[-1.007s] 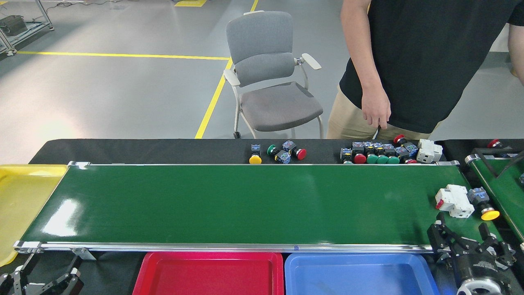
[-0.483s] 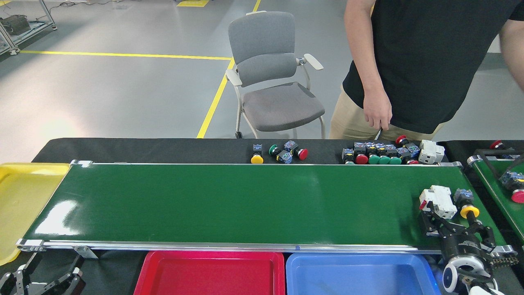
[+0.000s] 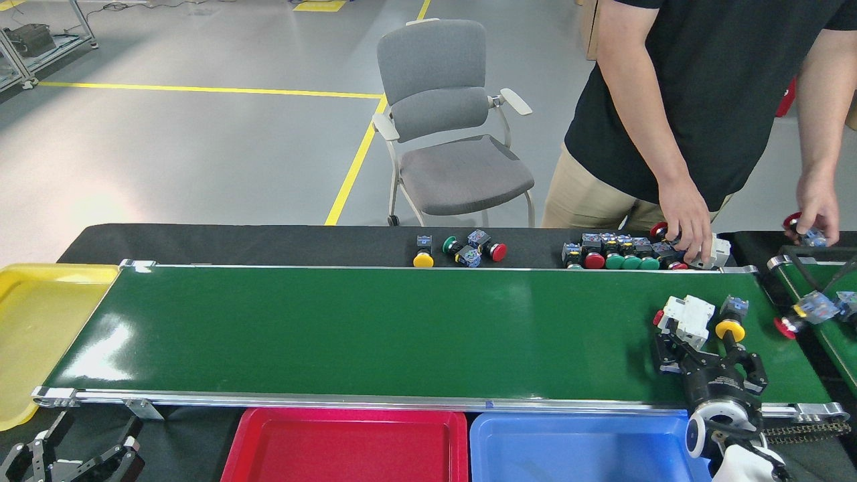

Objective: Pick switch part from conveyor to tray

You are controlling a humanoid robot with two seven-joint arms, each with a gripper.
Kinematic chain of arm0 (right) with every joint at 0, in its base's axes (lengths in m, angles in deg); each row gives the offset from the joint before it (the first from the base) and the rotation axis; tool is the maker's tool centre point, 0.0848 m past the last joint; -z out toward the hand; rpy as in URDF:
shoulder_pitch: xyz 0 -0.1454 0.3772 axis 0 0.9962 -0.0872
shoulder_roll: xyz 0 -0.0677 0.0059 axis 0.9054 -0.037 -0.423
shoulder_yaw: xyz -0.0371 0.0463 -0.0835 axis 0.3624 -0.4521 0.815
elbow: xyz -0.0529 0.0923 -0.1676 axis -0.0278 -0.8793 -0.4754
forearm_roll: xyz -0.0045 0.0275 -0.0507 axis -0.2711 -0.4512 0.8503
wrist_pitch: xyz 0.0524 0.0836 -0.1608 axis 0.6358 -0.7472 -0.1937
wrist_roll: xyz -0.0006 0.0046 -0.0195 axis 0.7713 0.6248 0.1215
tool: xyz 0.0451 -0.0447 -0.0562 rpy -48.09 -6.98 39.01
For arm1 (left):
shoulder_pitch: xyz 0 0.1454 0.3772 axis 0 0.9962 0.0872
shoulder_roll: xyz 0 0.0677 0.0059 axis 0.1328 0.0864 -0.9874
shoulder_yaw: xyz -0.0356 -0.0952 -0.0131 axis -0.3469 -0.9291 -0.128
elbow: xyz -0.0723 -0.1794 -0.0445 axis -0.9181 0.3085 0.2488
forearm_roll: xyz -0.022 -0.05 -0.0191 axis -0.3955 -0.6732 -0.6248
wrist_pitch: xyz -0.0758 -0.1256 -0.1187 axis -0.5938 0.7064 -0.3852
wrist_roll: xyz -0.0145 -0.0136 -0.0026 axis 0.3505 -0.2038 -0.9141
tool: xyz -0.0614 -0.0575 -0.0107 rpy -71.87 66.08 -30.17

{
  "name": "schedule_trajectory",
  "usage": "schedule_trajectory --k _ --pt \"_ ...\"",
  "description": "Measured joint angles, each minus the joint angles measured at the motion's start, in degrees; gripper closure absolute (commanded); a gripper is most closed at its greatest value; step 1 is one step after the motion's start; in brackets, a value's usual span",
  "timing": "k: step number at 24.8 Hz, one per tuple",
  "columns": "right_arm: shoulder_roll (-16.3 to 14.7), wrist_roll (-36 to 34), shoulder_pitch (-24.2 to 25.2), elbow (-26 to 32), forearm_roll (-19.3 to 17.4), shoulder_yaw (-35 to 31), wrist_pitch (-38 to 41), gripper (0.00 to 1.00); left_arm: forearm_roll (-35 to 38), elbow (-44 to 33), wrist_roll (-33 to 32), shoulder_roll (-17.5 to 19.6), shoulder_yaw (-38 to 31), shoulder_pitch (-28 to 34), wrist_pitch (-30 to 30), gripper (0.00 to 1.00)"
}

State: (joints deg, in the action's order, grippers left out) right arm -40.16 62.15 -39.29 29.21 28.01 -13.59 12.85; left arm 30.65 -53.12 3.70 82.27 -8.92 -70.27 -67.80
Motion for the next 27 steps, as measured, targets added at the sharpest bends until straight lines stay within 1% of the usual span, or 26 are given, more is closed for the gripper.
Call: schedule_trajectory --k 1,5,7,9,10,11,13,15,16,18,20,23,26,27 --pt "0.0 0.0 0.0 0.0 -0.1 0.0 0.3 0.88 0.0 0.0 0.0 0.0 0.0 0.0 0.0 0.0" --pt "0.0 0.0 0.0 0.7 -0.2 0.1 2.5 0.89 0.0 0.0 0.0 0.0 0.0 0.0 0.0 0.0" --pt "-0.1 -0.1 0.1 3.7 -0.3 0.1 5.9 0.88 0.0 0.0 0.0 0.0 0.0 0.0 0.0 0.0" --pt "-1.3 -0.1 1.1 8.1 -0.6 -0.3 10.4 0.87 0.0 0.0 0.0 0.0 0.0 0.0 0.0 0.0" --pt "-2.1 -0.1 2.4 10.3 -1.5 -0.7 13.3 0.87 0.0 0.0 0.0 0.0 0.0 0.0 0.0 0.0" --pt "-3.1 -0.1 4.6 12.9 -3.0 -1.4 17.0 0.87 0.0 0.0 0.0 0.0 0.0 0.0 0.0 0.0" --pt "-5.4 -0.1 10.8 18.0 -6.8 -3.7 26.2 0.87 0.0 0.0 0.0 0.0 0.0 0.0 0.0 0.0" --pt "-7.0 -0.1 15.6 20.9 -9.0 -7.6 34.9 0.88 0.0 0.0 0.0 0.0 -0.1 0.0 0.0 0.0" --pt "-7.1 -0.1 17.1 21.4 -9.5 -9.8 39.9 0.88 0.0 0.0 0.0 0.0 -0.1 0.0 0.0 0.0" --pt "-7.1 -0.1 18.4 21.6 -9.8 -13.0 46.5 0.87 0.0 0.0 0.0 0.0 -0.1 0.0 0.0 0.0" --pt "-7.1 -0.1 21.0 21.7 -9.9 -15.7 51.0 0.87 0.0 0.0 0.0 0.0 -0.1 0.0 0.0 0.0" --pt "-7.3 -0.1 24.9 21.1 -9.9 -18.1 53.6 0.88 0.0 0.0 0.0 0.0 -0.1 0.0 -0.1 0.0" --pt "-7.3 -0.1 26.0 19.9 -9.9 -19.3 54.0 0.87 0.0 0.0 0.0 0.0 -0.2 0.0 -0.2 0.0" --pt "-7.3 -0.1 26.5 19.9 -9.9 -19.4 54.0 0.79 0.0 0.0 0.0 0.0 -0.3 0.0 -0.2 0.0"
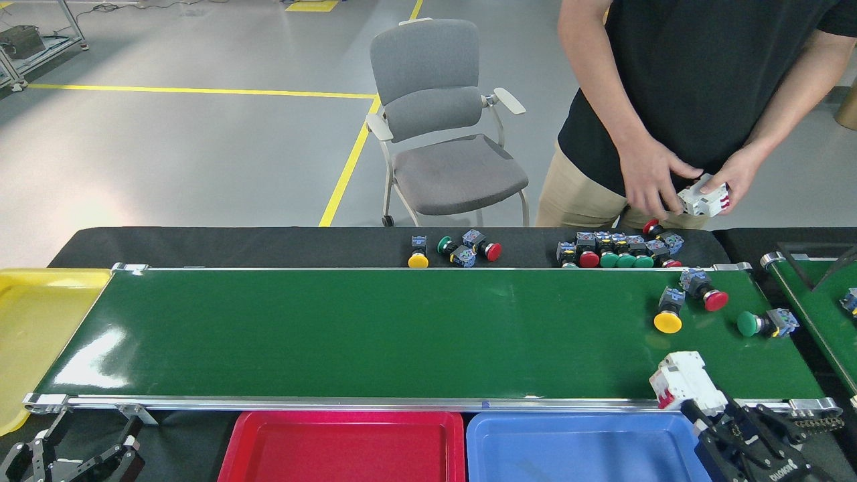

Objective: Pick switch part from conveyor to tray

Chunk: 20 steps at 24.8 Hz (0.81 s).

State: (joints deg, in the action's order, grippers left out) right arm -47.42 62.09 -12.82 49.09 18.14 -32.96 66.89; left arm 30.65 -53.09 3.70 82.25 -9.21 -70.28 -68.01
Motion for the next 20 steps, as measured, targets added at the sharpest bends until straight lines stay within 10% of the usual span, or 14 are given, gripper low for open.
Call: schedule_trajectory --k 6,8,11,20 --pt "0.1 1.9 3.0 0.8 0.2 0.5 0.0 0.64 0.0 0.1 0.0 -0.4 -0.2 0.0 0.2 0.0" --pt "0.6 3.4 3.0 1.2 0.2 0.4 0.0 0.21 0.0 0.2 0.0 -0.4 -0.3 0.0 0.3 0.0" --pt "2.7 4.9 3.3 1.6 0.1 0.5 0.0 0.0 0.0 0.2 0.0 -0.5 -0.4 0.0 0.4 0.0" --pt "4.2 5.7 3.6 4.0 -5.0 -0.8 0.0 0.01 0.0 0.2 0.0 -0.5 -0.4 0.0 0.4 0.0"
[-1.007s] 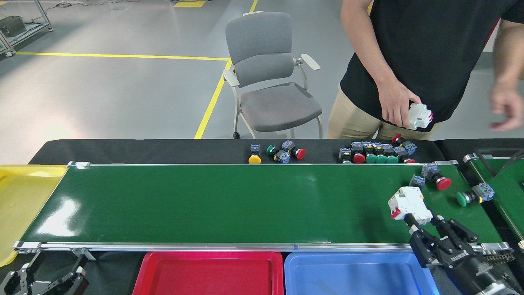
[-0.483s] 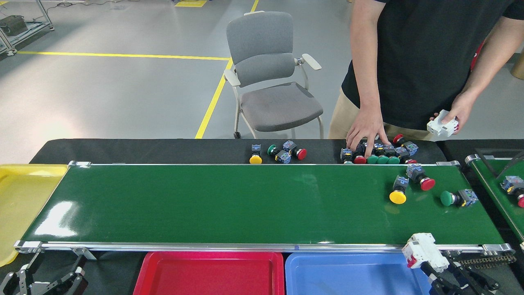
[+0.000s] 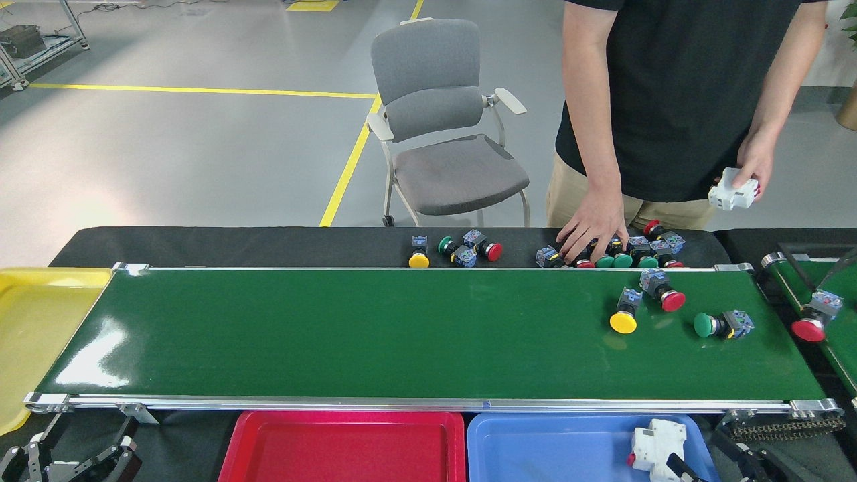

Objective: Pick switch part from conveyor to tray

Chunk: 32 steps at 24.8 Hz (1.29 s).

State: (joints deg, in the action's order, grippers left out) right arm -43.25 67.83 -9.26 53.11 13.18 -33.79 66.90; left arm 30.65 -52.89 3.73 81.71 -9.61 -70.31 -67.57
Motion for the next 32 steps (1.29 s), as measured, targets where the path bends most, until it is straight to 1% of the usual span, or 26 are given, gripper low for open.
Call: schedule_trajectory --k 1,2,5,6,8,9,10,11,13,14,16,18,20,22,25,27,30,32 --pt "0.8 0.0 -0.2 0.6 -1.9 -1.0 0.0 0.02 0.0 0.0 0.0 0.0 0.0 0.0 0.0 0.0" --pt "2.4 0.1 -0.8 1.4 -3.1 -2.7 0.0 0.02 0.0 0.0 0.0 0.0 0.0 -0.1 0.0 0.0" --pt "8.3 0.8 -3.2 3.6 -3.8 -5.5 0.0 0.02 0.0 0.0 0.0 0.0 0.0 -0.6 0.2 0.0" --pt "9.4 1.3 -4.0 4.1 -3.8 -5.7 0.0 0.02 0.0 0.0 0.0 0.0 0.0 -0.7 0.2 0.0" --pt "9.8 1.8 -6.7 4.5 -2.6 -5.8 0.0 0.02 0.0 0.1 0.0 0.0 0.0 -0.7 0.3 0.0" --pt "9.8 2.1 -8.1 4.5 -1.0 -5.8 0.0 0.02 0.0 0.1 0.0 0.1 0.1 -0.7 0.3 0.0" --pt "10.0 2.2 -9.3 4.5 1.6 -5.6 0.0 0.02 0.0 0.1 0.0 0.1 0.3 -0.7 0.2 0.0" --pt "10.5 2.3 -10.3 4.5 4.3 -5.0 -2.1 0.02 0.0 0.1 0.0 0.1 0.5 -0.7 0.0 0.0" --pt "11.2 2.4 -11.7 4.3 9.5 -2.3 -8.1 0.02 0.0 0.0 0.0 0.2 0.6 -0.7 -0.1 0.0" --pt "11.2 2.4 -12.2 4.3 11.5 -0.4 -11.8 0.02 0.0 0.0 0.0 0.2 0.6 -0.7 -0.2 0.0" --pt "11.4 2.5 -12.8 4.2 14.0 3.7 -19.2 0.02 0.0 0.0 0.0 0.2 0.6 -0.7 -0.2 0.0" --pt "11.4 1.9 -12.8 4.3 15.9 8.2 -25.7 0.02 0.0 0.0 0.0 0.2 0.7 -0.7 -0.2 0.0" --pt "11.8 -1.3 -12.4 5.2 17.7 11.3 -31.1 0.02 0.0 0.0 0.0 0.2 0.7 -0.7 -0.2 0.0" --pt "12.9 -5.2 -10.0 7.5 18.9 13.2 -35.1 0.02 0.0 0.0 0.0 0.2 0.7 -0.7 -0.2 0.0" --pt "13.3 -8.9 -2.6 10.0 19.4 15.9 -37.3 0.01 0.1 0.0 0.0 0.2 0.7 -0.7 -0.2 0.0" --pt "13.3 -11.3 0.0 10.2 19.4 17.7 -37.7 0.01 0.1 0.0 0.0 0.2 0.7 -0.7 -0.3 0.0" --pt "13.3 -12.7 0.2 10.3 19.5 18.3 -38.0 0.01 0.1 0.0 0.0 0.2 0.7 -0.7 -0.3 0.0" --pt "13.4 -12.8 -0.9 10.3 19.6 18.7 -38.3 0.01 0.1 0.0 0.0 0.2 0.7 -0.7 -0.4 0.0"
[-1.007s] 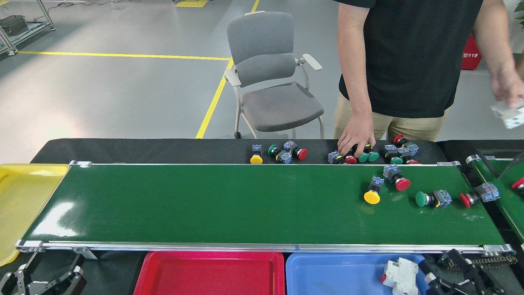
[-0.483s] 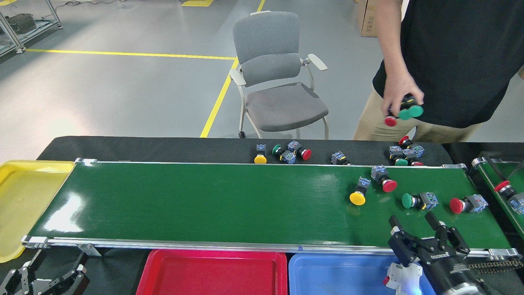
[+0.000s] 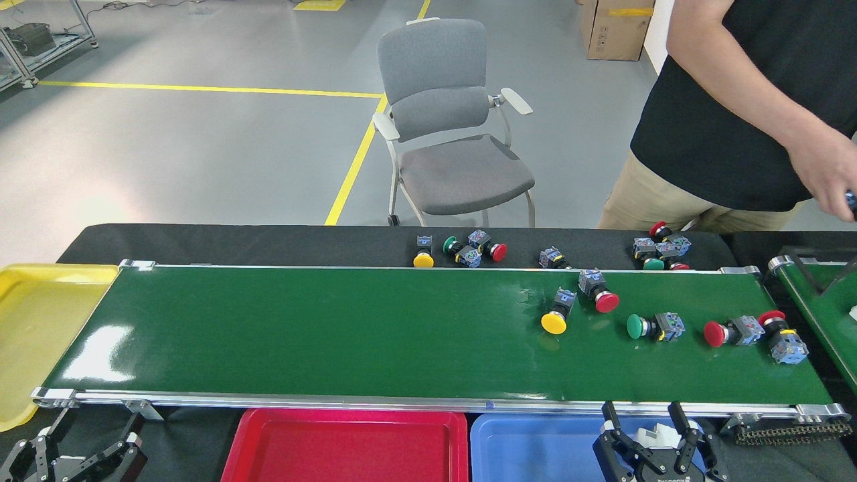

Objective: Pick switch part from conveyor to tray

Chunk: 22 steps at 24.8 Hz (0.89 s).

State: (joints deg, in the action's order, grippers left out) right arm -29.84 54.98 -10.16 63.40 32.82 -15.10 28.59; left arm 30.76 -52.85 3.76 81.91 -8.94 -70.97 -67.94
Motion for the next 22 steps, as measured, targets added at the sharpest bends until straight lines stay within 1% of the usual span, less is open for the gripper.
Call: schedule_trajectory --k 3,5,7,10,16,20,22 --pt "0.5 3.9 -3.7 -0.6 1.0 0.4 -1.4 0.01 0.0 0.0 0.0 0.0 0.0 0.0 0.0 0.0" --pt "0.7 6.3 -6.0 -2.3 2.9 1.1 -4.3 0.01 0.0 0.0 0.0 0.0 0.0 0.0 0.0 0.0" --pt "0.8 8.0 -8.6 -5.0 4.1 3.1 -7.5 0.01 0.0 0.0 0.0 0.0 0.0 0.0 0.0 0.0" --pt "0.8 9.4 -12.1 -9.4 4.3 4.9 -11.0 0.01 0.0 0.0 0.0 0.0 0.0 0.0 0.0 0.0" --pt "0.8 11.4 -22.6 -19.4 4.0 5.2 -15.2 0.01 0.0 0.0 0.0 0.0 0.0 0.0 0.0 0.0" --pt "0.9 11.6 -25.8 -24.4 3.8 5.4 -16.3 0.01 0.0 0.0 0.1 0.0 0.0 0.0 0.0 0.0" --pt "1.5 11.6 -26.9 -26.0 3.8 5.4 -16.6 0.01 0.0 0.0 0.2 0.0 0.0 0.0 0.0 0.0"
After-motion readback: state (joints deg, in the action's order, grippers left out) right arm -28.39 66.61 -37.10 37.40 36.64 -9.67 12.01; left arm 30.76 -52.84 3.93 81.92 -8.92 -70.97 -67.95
